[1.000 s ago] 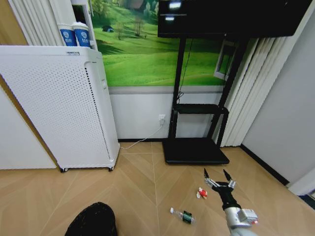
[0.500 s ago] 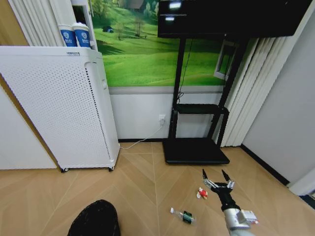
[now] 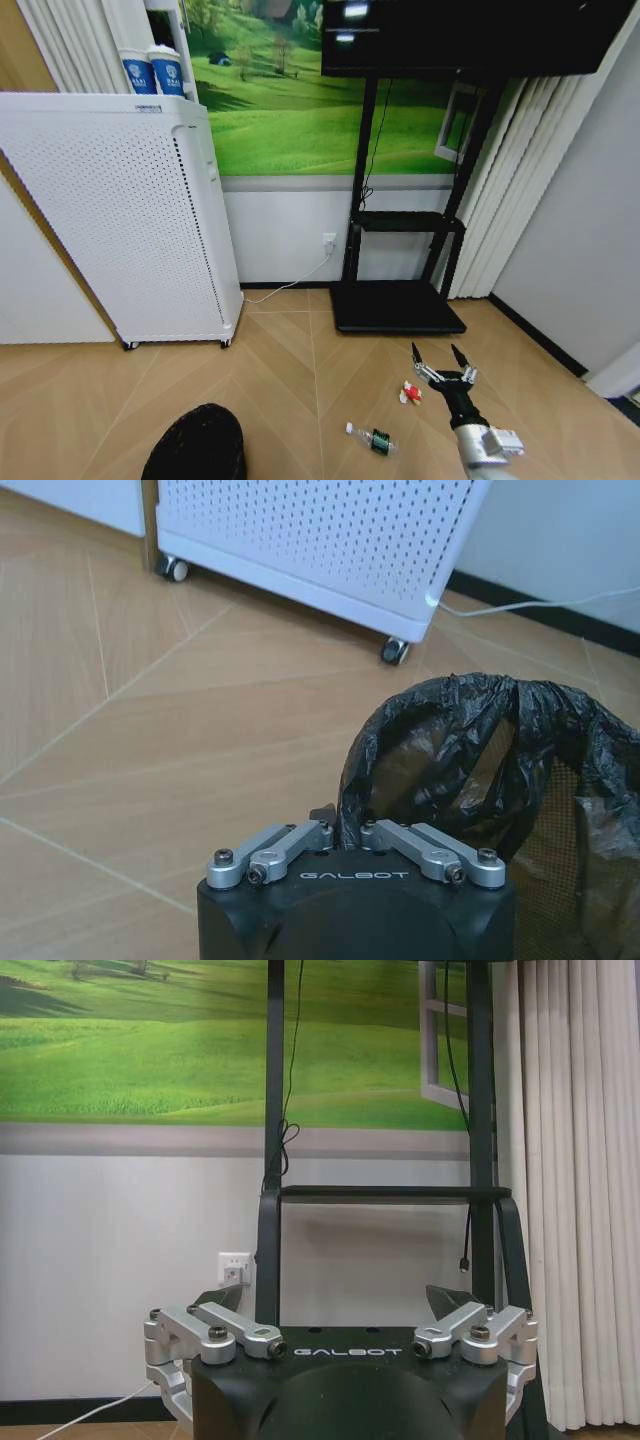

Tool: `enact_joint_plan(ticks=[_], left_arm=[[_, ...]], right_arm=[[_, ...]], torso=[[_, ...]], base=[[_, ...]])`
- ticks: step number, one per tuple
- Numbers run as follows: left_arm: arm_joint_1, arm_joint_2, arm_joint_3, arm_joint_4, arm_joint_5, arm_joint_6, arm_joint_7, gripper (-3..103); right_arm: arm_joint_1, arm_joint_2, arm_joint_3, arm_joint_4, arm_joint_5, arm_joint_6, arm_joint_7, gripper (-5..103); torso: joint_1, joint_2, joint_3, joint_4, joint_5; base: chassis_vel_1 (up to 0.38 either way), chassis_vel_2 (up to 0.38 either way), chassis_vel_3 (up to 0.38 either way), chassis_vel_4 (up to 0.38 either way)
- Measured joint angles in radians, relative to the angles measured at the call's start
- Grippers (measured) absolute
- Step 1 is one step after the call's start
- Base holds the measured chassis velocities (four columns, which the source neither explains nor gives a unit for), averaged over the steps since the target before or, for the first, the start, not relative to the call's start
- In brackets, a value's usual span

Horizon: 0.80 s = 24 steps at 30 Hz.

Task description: Pick up the trash bin and place the garbage on the floor into it.

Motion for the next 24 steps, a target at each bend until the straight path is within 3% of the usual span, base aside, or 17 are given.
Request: enact_joint_plan(ticks=[5,12,20,24], left_arm=[[-0.002,-0.001,-0.015,-0.003,0.000,-0.052,0.047,5],[-0.035,-0.001,-0.077,-0.006,0.072,-0.202,0.125,4],[-0.132,0.022,-0.152,0.003,0.183,-0.319,0.056,4],[-0.165,0.034,-0.151,0.022,0.196,-0.356,0.053,4]], right_arm=[[0.001,0.002,-0.001,-0.008,-0.009,0.000,0.017,100],[-0.001,0.004,-0.012,-0.020,-0.032,0.021,0.020,100],[-0.023,0.011,-0.012,-0.037,-0.086,0.048,-0.020,100],[-0.030,0.015,-0.015,-0.052,-0.108,0.053,-0.032,100]], torso=[[0.000,0.000,0.000,0.0000,0.0003],[0.000,0.000,0.000,0.0001,0.0005],[0.000,0.000,0.000,0.0000,0.0007],[0.000,0.000,0.000,-0.0003,0.0005]], base=[[0.000,0.000,0.000,0.000],[0.000,0.000,0.000,0.000],[0.000,0.000,0.000,0.000],[0.000,0.000,0.000,0.000]])
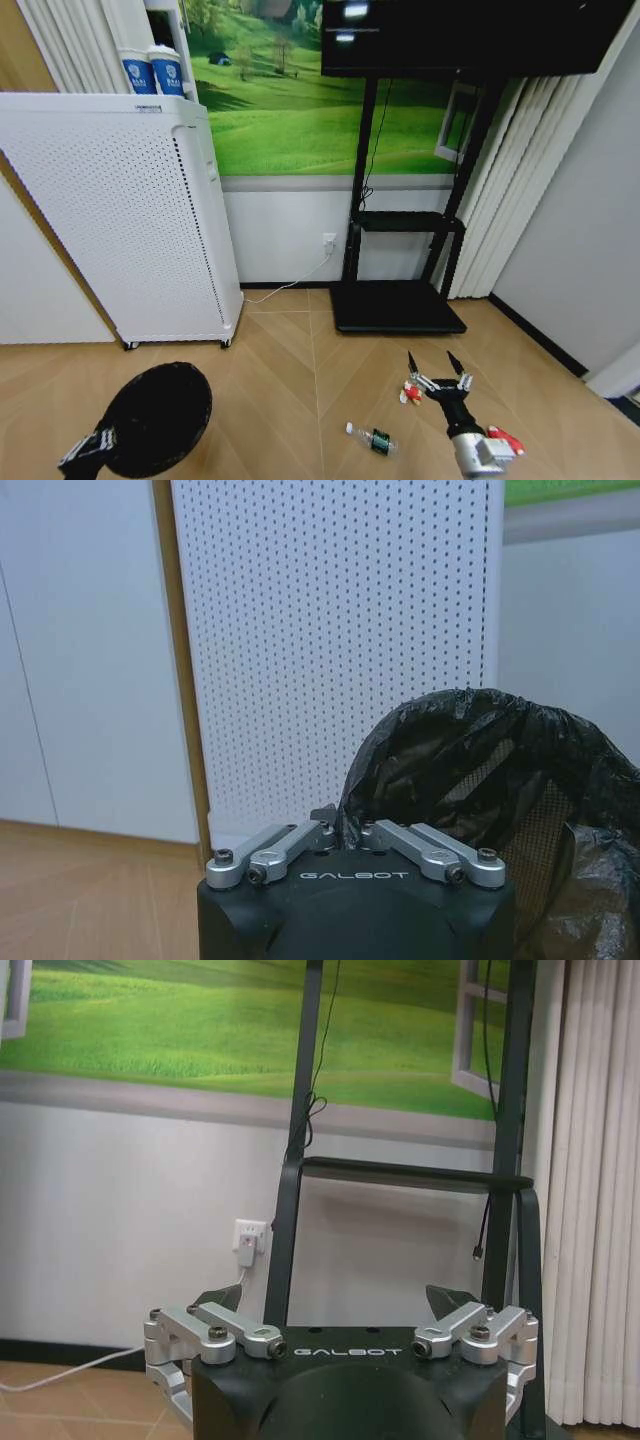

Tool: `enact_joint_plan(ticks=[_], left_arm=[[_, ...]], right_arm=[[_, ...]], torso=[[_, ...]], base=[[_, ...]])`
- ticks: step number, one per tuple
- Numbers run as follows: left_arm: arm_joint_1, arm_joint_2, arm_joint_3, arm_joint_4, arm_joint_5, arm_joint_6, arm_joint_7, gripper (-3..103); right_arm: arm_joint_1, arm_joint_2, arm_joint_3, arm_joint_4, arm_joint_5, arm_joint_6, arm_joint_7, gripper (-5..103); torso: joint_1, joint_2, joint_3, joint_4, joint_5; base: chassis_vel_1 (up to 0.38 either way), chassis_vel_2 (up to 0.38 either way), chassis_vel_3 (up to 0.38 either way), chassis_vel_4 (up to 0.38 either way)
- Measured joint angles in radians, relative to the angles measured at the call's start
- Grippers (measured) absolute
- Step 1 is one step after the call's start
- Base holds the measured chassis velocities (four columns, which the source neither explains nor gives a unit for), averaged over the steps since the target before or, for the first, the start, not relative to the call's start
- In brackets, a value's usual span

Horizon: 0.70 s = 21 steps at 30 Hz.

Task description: Pick up the trash bin and place the garbage on the floor into it.

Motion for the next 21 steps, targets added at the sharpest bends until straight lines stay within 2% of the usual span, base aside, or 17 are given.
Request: enact_joint_plan(ticks=[6,7,8,10,12,16,21], left_arm=[[-0.005,0.008,0.024,0.003,-0.036,-0.006,0.021,4],[-0.008,0.010,0.031,0.003,-0.057,-0.002,0.024,4],[-0.019,0.014,0.045,0.003,-0.118,0.028,0.026,4],[-0.021,0.015,0.048,0.003,-0.129,0.035,0.026,4],[-0.028,0.019,0.055,-0.006,-0.195,0.072,0.017,4],[-0.034,0.021,0.052,-0.008,-0.226,0.086,0.009,4],[-0.039,0.028,0.025,-0.003,-0.256,0.089,0.004,4]], right_arm=[[0.006,-0.013,-0.014,-0.055,-0.031,0.007,-0.010,100],[0.011,-0.022,-0.017,-0.071,-0.040,0.008,-0.019,100],[0.025,-0.044,-0.027,-0.112,-0.052,-0.006,-0.042,100],[0.029,-0.049,-0.030,-0.120,-0.052,-0.013,-0.045,100],[0.047,-0.076,-0.045,-0.158,-0.064,-0.079,-0.055,100],[0.052,-0.110,-0.059,-0.188,-0.098,-0.118,-0.079,100],[0.059,-0.179,-0.076,-0.246,-0.153,-0.172,-0.154,100]], torso=[[0.000,0.000,0.000,0.0004,0.0001],[0.000,0.000,0.000,0.0003,0.0002],[0.000,0.000,0.000,0.0003,0.0001],[0.000,0.000,0.000,0.0002,0.0001],[0.000,0.000,0.000,0.0004,0.0004],[0.000,0.000,0.000,0.0002,0.0002],[0.000,0.000,0.000,0.0003,0.0002]], base=[[0.000,0.000,0.000,0.000],[0.000,0.000,0.000,0.000],[0.000,0.000,0.000,0.000],[0.000,0.000,0.000,0.000],[0.000,0.000,0.000,0.000],[0.000,0.000,0.000,0.000],[0.000,0.000,0.000,0.000]])
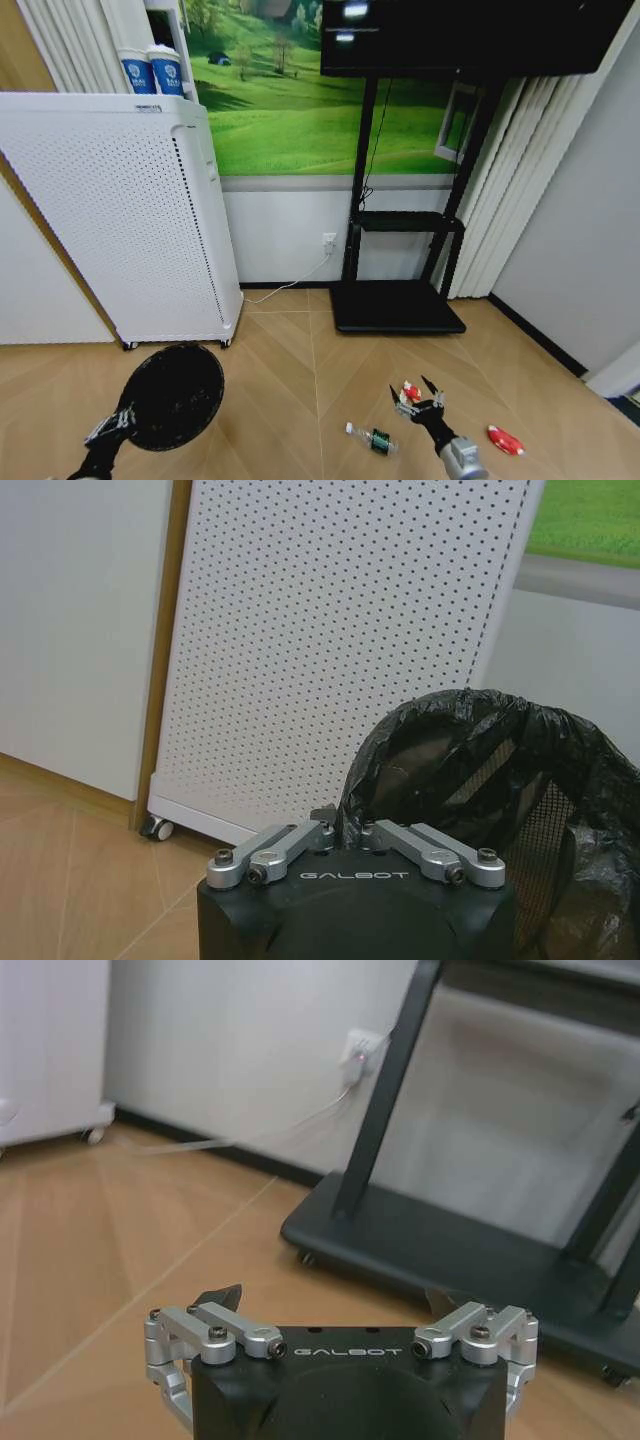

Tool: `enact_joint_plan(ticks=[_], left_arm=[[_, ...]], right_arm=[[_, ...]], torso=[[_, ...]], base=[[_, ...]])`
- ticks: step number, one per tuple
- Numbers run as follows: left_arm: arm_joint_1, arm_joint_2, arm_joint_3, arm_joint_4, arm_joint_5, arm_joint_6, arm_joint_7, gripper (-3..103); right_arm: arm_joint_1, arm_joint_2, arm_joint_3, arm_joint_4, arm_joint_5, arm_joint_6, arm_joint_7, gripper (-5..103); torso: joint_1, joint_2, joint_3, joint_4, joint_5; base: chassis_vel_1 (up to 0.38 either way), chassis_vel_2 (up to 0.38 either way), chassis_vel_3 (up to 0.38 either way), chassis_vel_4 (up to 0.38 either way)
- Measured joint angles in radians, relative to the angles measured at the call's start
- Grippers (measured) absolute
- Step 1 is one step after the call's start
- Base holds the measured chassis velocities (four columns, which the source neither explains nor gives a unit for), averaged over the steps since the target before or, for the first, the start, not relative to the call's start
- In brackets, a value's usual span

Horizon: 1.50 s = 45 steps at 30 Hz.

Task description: Pick up the trash bin and place the garbage on the floor into it.

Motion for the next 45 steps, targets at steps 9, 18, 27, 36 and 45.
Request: enact_joint_plan(ticks=[9,18,27,36,45], left_arm=[[0.002,0.009,-0.026,0.006,-0.042,0.001,-0.004,4],[0.019,0.008,-0.046,-0.017,-0.054,0.001,-0.001,4],[0.031,-0.010,-0.044,-0.050,-0.050,0.001,-0.003,4],[0.033,-0.019,-0.038,-0.056,-0.038,0.002,-0.008,4],[0.037,-0.020,-0.024,-0.066,-0.026,0.001,-0.009,4]], right_arm=[[0.062,-0.048,-0.122,-0.145,-0.107,-0.037,-0.096,100],[0.146,-0.126,-0.204,-0.305,-0.162,-0.030,-0.116,100],[0.217,-0.164,-0.258,-0.411,-0.193,-0.025,-0.145,100],[0.232,-0.141,-0.281,-0.469,-0.279,0.021,-0.175,96],[0.232,-0.102,-0.274,-0.481,-0.291,0.053,-0.201,68]], torso=[[0.000,0.000,0.000,0.0000,0.0001],[0.000,0.000,0.000,-0.0001,0.0003],[0.000,0.000,0.000,0.0000,0.0001],[0.000,0.000,0.000,-0.0001,0.0000],[0.000,0.000,0.000,0.0000,0.0000]], base=[[0.000,0.000,0.000,0.000],[0.000,0.000,0.000,0.000],[0.000,0.000,0.000,0.000],[0.000,0.000,0.000,0.000],[0.000,0.000,0.000,0.000]])
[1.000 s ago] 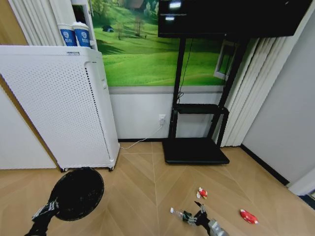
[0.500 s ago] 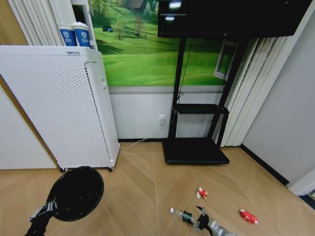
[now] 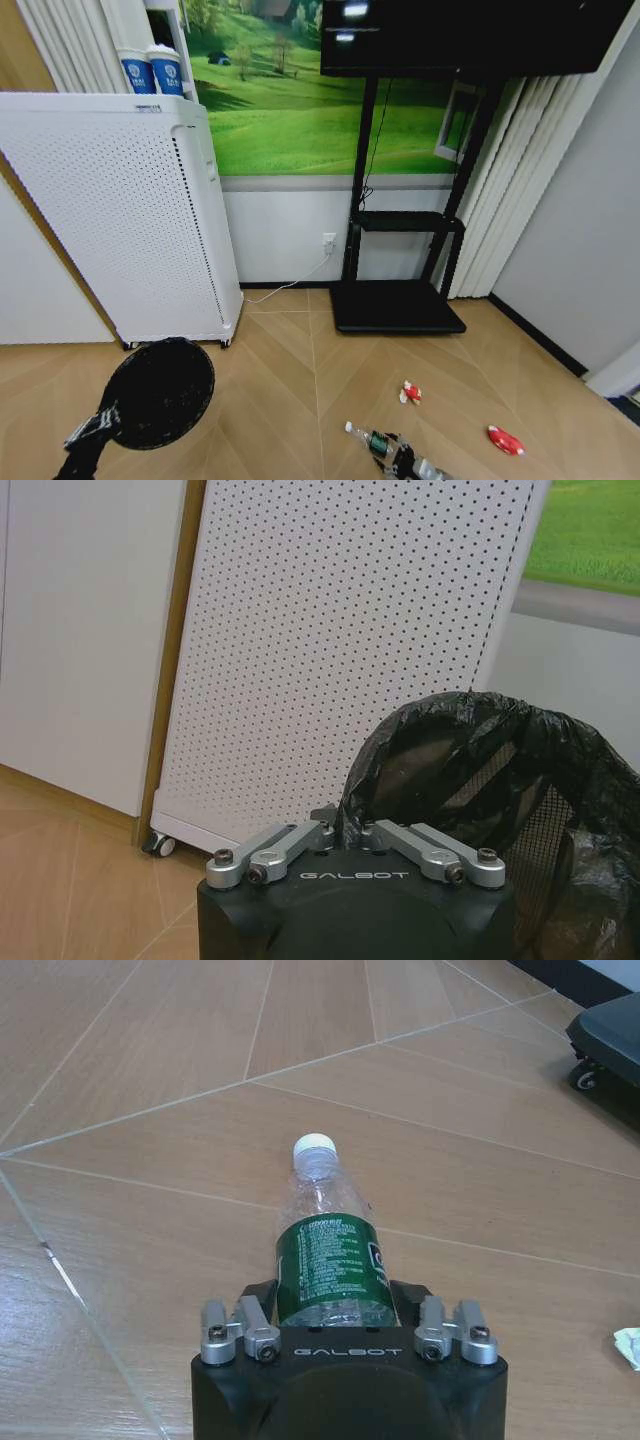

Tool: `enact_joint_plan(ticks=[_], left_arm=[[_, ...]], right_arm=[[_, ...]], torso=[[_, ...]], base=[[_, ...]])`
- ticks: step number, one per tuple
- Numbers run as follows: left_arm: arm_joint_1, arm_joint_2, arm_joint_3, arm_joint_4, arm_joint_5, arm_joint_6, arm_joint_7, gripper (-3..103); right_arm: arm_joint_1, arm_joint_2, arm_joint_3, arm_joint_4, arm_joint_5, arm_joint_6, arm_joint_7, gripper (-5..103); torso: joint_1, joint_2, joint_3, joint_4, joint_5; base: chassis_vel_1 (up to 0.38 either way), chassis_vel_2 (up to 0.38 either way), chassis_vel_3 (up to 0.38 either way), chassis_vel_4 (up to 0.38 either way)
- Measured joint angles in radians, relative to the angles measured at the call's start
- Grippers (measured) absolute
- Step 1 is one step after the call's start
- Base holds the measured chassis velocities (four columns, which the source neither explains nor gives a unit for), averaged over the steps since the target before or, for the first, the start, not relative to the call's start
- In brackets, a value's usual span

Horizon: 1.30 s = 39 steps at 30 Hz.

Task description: Pick up the trash bin and place the garbage on the floor into it.

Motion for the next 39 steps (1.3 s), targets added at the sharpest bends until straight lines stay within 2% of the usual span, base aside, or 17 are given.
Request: enact_joint_plan(ticks=[1,3,4,6,7,9,11,15,19,22,23,27,29,33,35,36,39], left_arm=[[0.000,0.000,0.000,0.000,0.000,0.000,0.000,4],[0.000,-0.001,0.003,0.000,0.005,-0.001,0.000,4],[0.000,-0.001,0.003,0.000,0.005,-0.001,0.000,4],[-0.001,-0.001,0.004,0.000,0.005,-0.001,0.000,4],[-0.001,-0.001,0.004,0.000,0.005,-0.001,0.000,4],[-0.003,0.001,0.005,0.001,0.005,-0.002,0.000,4],[-0.006,0.002,0.010,0.004,-0.003,-0.002,0.000,4],[-0.014,0.015,0.030,0.013,-0.050,0.015,-0.001,4],[-0.037,0.053,0.081,0.021,-0.123,0.061,-0.012,4],[-0.059,0.077,0.114,0.027,-0.136,0.067,-0.022,4],[-0.090,0.107,0.147,0.046,-0.130,0.064,-0.033,4],[-0.134,0.151,0.181,0.080,-0.114,0.059,-0.047,4],[-0.150,0.171,0.190,0.109,-0.110,0.059,-0.055,4],[-0.161,0.167,0.206,0.122,-0.066,0.055,-0.064,4],[-0.166,0.167,0.220,0.120,-0.060,0.055,-0.069,4],[-0.172,0.168,0.245,0.117,-0.048,0.057,-0.073,4],[-0.180,0.178,0.293,0.123,-0.013,0.056,-0.072,4]], right_arm=[[0.000,0.000,0.000,0.000,0.000,0.000,0.000,68],[-0.004,0.003,0.008,-0.002,-0.002,0.007,-0.001,57],[-0.004,0.003,0.008,-0.002,-0.002,0.007,-0.001,57],[-0.008,0.001,0.018,-0.002,-0.002,0.013,-0.005,47],[-0.008,0.001,0.018,-0.002,-0.002,0.013,-0.005,47],[-0.012,-0.004,0.029,0.001,-0.002,0.016,-0.010,36],[-0.017,-0.004,0.040,0.011,0.002,0.019,-0.012,30],[-0.031,-0.003,0.063,0.057,0.042,0.020,-0.011,24],[-0.063,0.012,0.107,0.175,0.136,0.020,0.008,23],[-0.085,0.022,0.124,0.243,0.176,0.021,0.013,23],[-0.105,0.030,0.143,0.311,0.210,0.025,0.017,23],[-0.135,0.031,0.175,0.420,0.264,0.027,0.018,23],[-0.149,-0.010,0.186,0.531,0.322,0.024,0.018,23],[-0.181,-0.057,0.183,0.641,0.394,0.010,0.028,23],[-0.198,-0.065,0.181,0.670,0.412,0.006,0.031,23],[-0.223,-0.076,0.172,0.716,0.430,0.000,0.032,23],[-0.252,-0.092,0.141,0.784,0.433,-0.001,0.029,23]], torso=[[0.000,0.000,0.000,0.0000,0.0000],[0.000,0.000,0.000,0.0000,-0.0001],[0.000,0.000,0.000,0.0000,-0.0001],[0.000,0.000,0.000,0.0000,-0.0001],[0.000,0.000,0.000,0.0000,-0.0001],[0.000,0.000,0.000,0.0000,-0.0001],[0.000,0.000,0.000,0.0000,0.0001],[0.000,0.000,0.000,0.0001,0.0002],[0.000,0.000,0.000,0.0002,0.0000],[0.000,0.000,0.000,0.0002,0.0001],[0.000,0.000,0.000,-0.0001,-0.0001],[0.000,0.000,0.000,-0.0007,-0.0002],[0.000,0.000,0.000,-0.0002,-0.0003],[0.000,0.000,0.000,0.0009,0.0002],[0.000,0.000,0.000,0.0008,0.0002],[0.000,0.000,0.000,-0.0003,-0.0004],[0.000,0.000,0.000,0.0003,0.0000]], base=[[0.000,0.000,0.000,0.000],[0.000,0.000,0.000,0.000],[0.000,0.000,0.000,0.000],[0.000,0.000,0.000,0.000],[0.000,0.000,0.000,0.000],[0.000,0.000,0.000,0.000],[0.000,0.000,0.000,0.000],[0.000,0.000,0.000,0.000],[0.000,0.000,0.000,0.000],[0.000,0.000,0.000,0.000],[0.000,0.000,0.000,0.000],[0.000,0.000,0.000,0.000],[0.000,0.000,0.000,0.000],[0.000,0.000,0.000,0.000],[0.000,0.000,0.000,0.000],[0.000,0.000,0.000,0.000],[0.000,0.000,0.000,0.000]])
